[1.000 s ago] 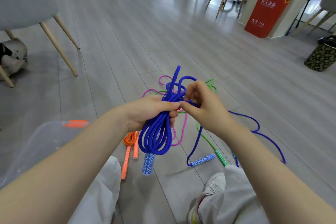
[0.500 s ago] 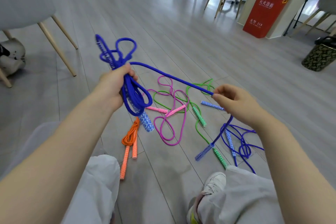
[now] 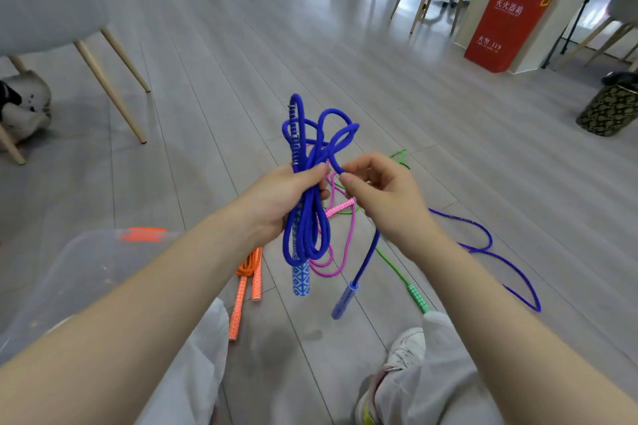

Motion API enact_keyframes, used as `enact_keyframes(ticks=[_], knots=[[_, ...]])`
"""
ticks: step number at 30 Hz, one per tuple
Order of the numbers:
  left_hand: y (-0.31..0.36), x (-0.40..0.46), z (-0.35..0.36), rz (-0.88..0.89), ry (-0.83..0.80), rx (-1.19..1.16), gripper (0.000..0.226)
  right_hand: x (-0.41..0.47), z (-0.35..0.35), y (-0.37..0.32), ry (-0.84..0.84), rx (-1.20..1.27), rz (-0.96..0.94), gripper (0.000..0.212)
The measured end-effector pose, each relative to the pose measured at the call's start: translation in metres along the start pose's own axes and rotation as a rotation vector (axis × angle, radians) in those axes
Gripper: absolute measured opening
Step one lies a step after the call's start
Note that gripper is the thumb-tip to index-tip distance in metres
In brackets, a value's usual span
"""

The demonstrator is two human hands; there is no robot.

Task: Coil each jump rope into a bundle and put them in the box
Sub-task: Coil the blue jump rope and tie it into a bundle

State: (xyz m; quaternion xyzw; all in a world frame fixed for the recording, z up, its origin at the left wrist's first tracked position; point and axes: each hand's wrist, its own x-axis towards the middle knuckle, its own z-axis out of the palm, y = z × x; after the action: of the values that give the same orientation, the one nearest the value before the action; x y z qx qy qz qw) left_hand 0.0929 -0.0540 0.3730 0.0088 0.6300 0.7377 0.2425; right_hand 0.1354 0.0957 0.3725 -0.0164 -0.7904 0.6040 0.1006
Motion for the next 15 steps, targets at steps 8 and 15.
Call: enact_keyframes(ticks=[8,15], knots=[[-0.008,-0.008,0.008,0.025,-0.035,0.014,0.016,-0.010,0.002,0.011,-0.087,-0.308,-0.185,0.008],[-0.001,-0.004,0.006,0.010,0.041,0.016,0.018,-0.004,-0.012,0.005,-0.248,-0.237,0.057,0.017]])
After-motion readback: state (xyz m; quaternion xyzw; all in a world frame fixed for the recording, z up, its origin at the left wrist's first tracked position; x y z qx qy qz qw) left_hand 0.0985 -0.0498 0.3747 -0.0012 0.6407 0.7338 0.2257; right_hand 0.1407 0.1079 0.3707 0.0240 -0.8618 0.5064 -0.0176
